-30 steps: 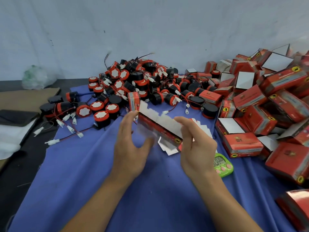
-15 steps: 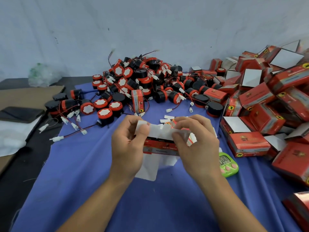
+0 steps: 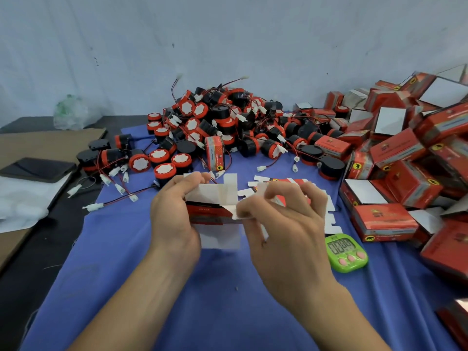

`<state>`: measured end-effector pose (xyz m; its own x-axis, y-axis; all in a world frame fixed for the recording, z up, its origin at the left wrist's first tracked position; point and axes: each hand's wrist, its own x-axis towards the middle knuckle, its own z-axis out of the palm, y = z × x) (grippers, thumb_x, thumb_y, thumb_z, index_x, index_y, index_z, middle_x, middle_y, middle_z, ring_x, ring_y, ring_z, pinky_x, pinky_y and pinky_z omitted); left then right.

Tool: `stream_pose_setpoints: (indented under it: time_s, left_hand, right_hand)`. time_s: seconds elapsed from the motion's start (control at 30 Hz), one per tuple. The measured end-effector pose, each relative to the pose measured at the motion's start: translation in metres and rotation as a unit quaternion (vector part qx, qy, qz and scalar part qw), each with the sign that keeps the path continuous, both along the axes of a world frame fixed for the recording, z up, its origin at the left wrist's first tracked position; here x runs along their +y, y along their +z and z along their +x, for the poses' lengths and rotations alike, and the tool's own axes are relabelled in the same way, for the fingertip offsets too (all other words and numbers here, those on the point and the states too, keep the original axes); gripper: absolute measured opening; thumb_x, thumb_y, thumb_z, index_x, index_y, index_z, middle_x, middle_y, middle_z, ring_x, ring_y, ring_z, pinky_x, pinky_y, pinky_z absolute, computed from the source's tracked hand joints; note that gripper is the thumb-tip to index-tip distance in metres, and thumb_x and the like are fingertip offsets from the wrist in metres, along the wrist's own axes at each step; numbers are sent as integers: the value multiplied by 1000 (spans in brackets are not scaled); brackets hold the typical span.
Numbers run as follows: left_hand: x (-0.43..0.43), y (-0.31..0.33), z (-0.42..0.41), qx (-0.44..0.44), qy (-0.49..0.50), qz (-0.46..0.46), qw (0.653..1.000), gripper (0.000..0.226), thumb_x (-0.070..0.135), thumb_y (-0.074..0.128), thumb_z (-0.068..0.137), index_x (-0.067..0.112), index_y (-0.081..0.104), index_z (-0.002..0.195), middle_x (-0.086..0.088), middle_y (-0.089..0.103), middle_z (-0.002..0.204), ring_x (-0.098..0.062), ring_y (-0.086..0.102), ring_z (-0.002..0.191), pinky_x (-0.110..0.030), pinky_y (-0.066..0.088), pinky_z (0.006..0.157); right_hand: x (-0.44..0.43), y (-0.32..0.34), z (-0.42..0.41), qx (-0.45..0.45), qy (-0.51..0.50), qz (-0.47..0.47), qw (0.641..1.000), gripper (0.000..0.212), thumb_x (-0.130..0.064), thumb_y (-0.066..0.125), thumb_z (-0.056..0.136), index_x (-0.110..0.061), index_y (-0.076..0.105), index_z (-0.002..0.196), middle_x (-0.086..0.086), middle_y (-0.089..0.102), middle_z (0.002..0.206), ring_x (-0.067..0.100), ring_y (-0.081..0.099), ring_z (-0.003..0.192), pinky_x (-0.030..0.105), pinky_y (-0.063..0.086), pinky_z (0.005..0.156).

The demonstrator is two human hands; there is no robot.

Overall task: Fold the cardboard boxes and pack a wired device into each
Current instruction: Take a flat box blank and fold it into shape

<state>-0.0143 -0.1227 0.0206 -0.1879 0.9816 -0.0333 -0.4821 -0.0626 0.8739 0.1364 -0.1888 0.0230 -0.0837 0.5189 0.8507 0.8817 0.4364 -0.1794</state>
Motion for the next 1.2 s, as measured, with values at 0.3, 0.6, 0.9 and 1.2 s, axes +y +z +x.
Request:
stream_pose_setpoints:
  time_s: [0.3,0.6,0.9,1.2]
  left_hand:
    - [-4,0,6,112,44,100,988,22,12,74,90,23,81,72,3,80,101,-18,75,92,-40,61,80]
    - [-1,-5,-2,49,-117,1,992,55,54,55,89,9,84,97,-17,76,119,-25,76,103,-36,62,79]
    - [12,-13,-10,153,-408,108,894,62,28,64,76,19,62,137,1,68,128,-23,60,125,-36,47,103]
    - [13,-17,-8,165,-365,169,901,40,17,71,75,12,48,108,7,67,124,-18,65,111,-39,52,95]
  right_hand:
    - [6,28,-20,-78,-76,-211,972,27,-15,78,62,-26,68,86,-9,64,68,23,47,70,34,25,77]
    - [17,25,-5,-74,76,-145,984,27,-6,82,70,-31,75,74,-12,66,71,13,51,90,34,29,94]
    - [30,55,28,-221,163,-199,941,23,-5,82,73,-26,76,67,-19,73,86,18,52,129,35,16,119]
    - [22,42,26,-185,127,-191,955,22,-12,85,73,-30,74,68,-20,71,88,18,48,137,41,14,123]
